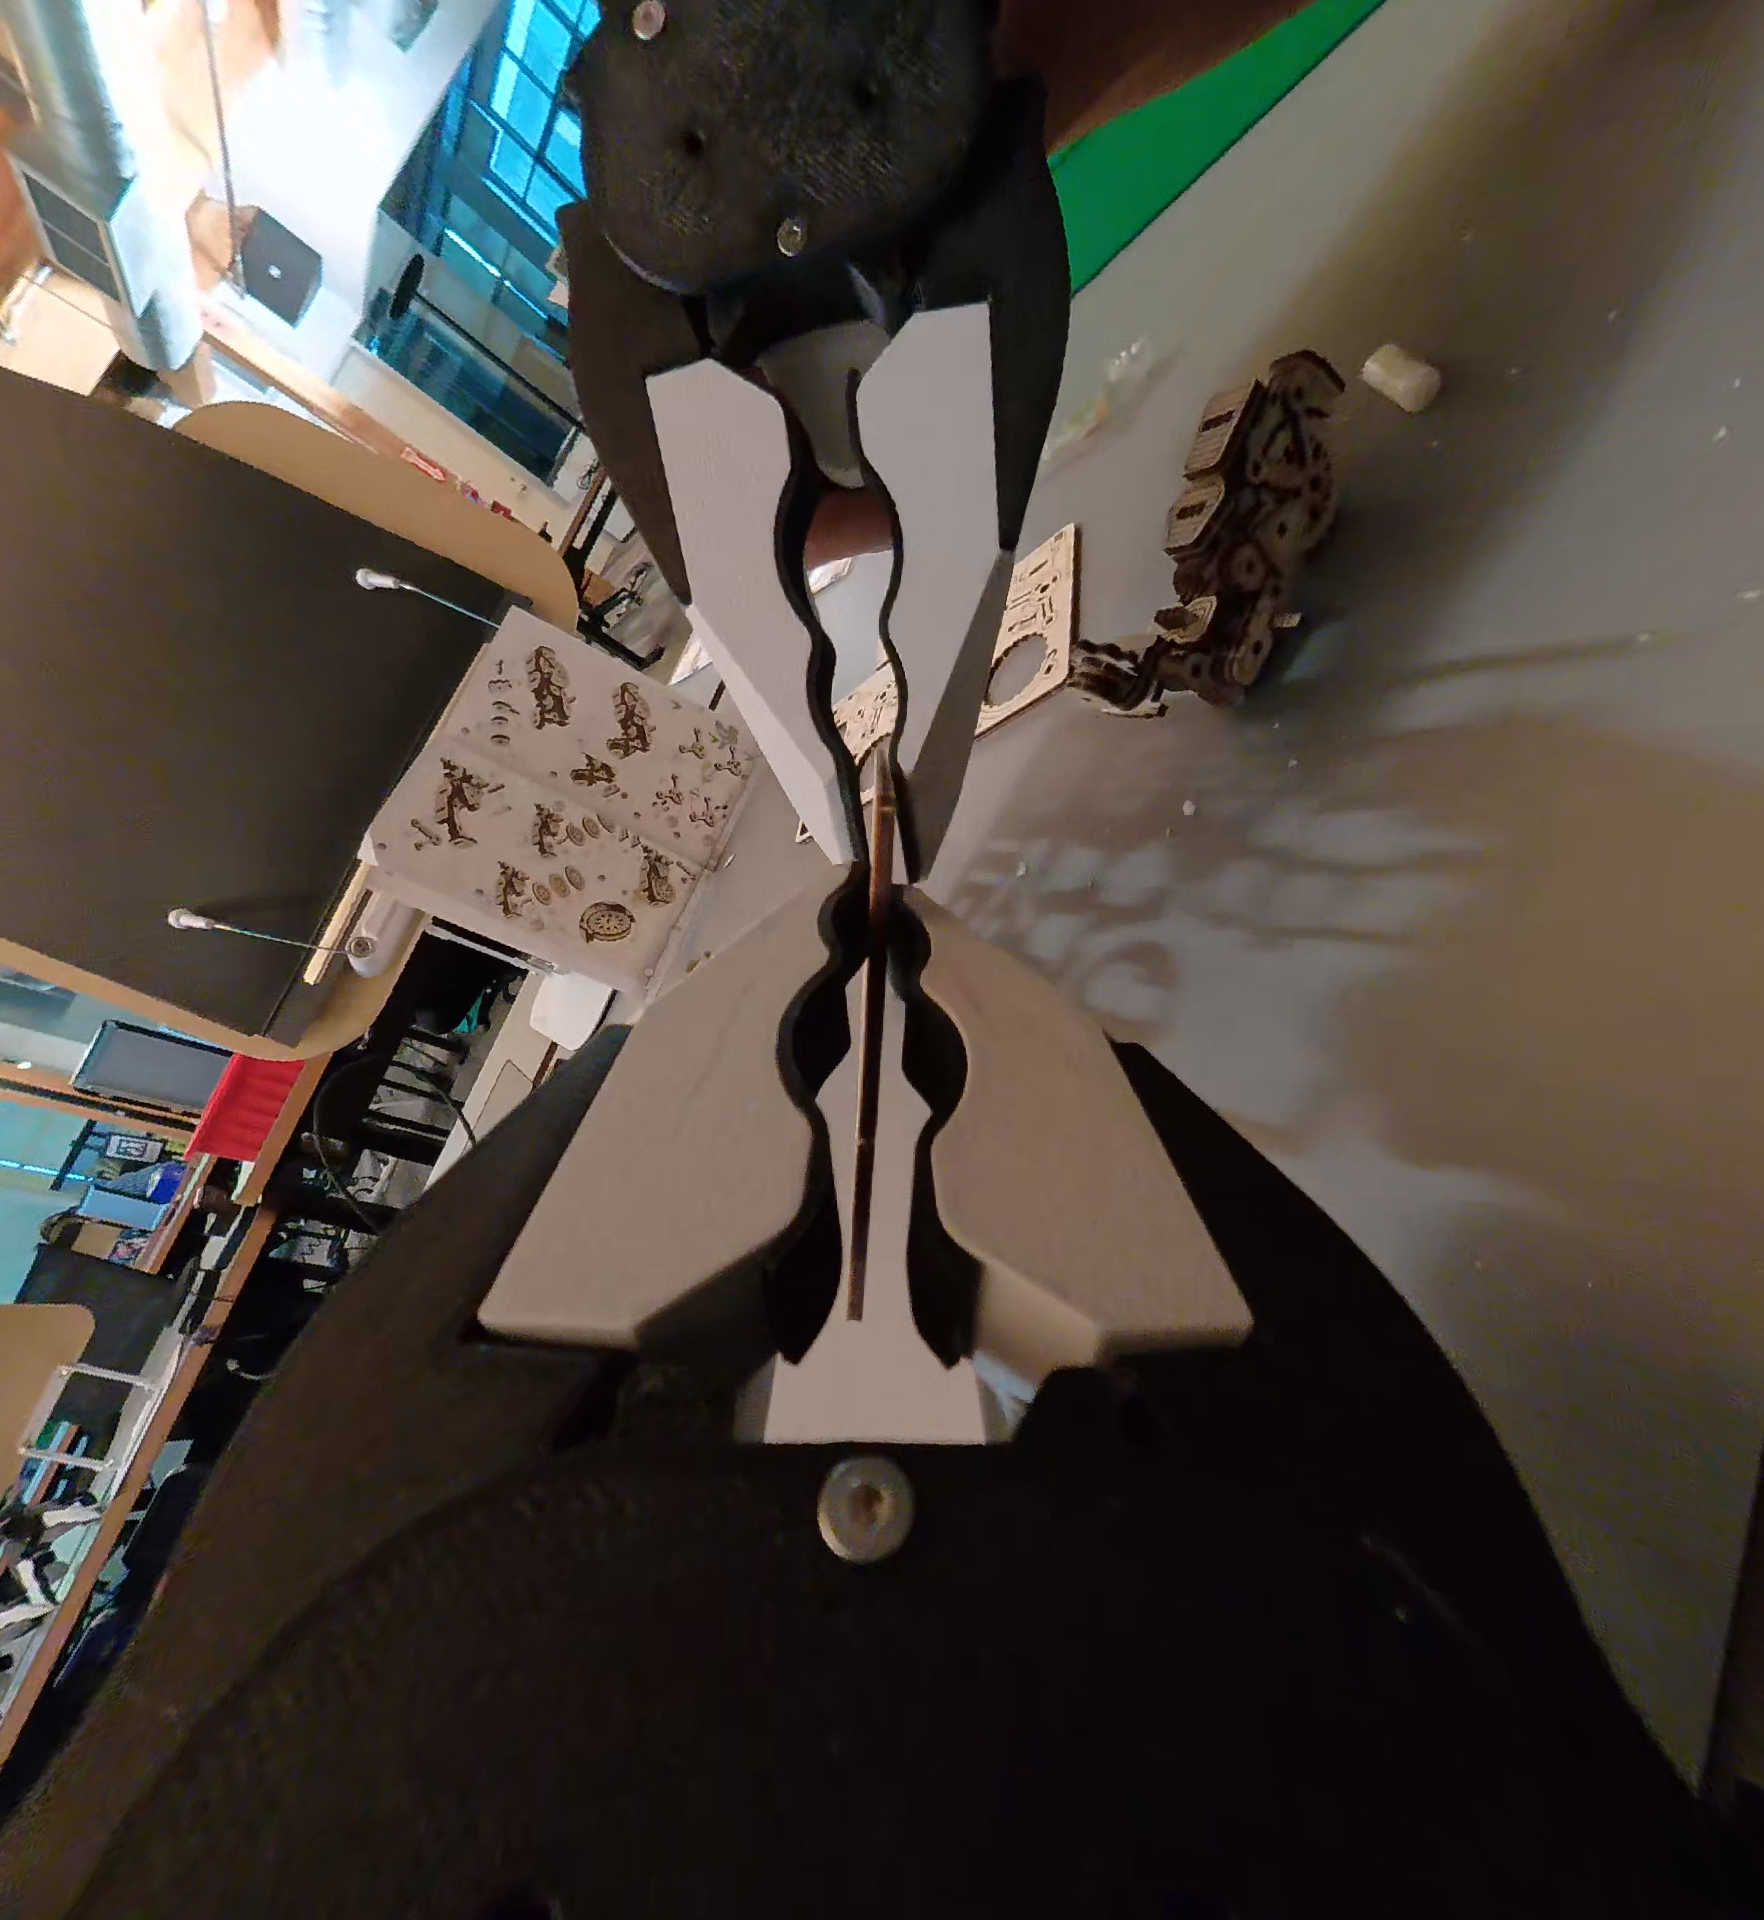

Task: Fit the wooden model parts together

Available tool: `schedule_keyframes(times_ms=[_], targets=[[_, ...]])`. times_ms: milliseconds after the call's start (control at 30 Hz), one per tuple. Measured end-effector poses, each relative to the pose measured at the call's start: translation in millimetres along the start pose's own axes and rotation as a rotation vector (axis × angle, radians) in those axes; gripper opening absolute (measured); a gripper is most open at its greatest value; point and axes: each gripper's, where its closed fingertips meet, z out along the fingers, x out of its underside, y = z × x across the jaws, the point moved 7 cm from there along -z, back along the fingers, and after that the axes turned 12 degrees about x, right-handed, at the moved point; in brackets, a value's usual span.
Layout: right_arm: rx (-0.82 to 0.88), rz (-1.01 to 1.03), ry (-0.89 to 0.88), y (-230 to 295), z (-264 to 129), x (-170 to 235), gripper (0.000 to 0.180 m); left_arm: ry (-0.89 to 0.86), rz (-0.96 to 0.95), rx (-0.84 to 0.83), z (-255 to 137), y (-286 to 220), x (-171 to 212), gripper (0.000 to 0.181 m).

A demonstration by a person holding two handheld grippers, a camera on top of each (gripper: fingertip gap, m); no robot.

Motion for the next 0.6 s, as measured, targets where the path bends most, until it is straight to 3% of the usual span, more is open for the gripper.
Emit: schedule_keyframes(times_ms=[33, 600], targets=[[0.009, -0.02, -0.006, 0.6, -0.2, 0.0, 0.005, 0.0, 0.0, 0.0, -0.2, 0.1, -0.1, 0.001], [-0.03, -0.053, -0.005, 7.9, 0.4, -0.8, 0.006, 0.045, 0.052, 0.032, 2.6, -5.1, 2.0, 0.001]])
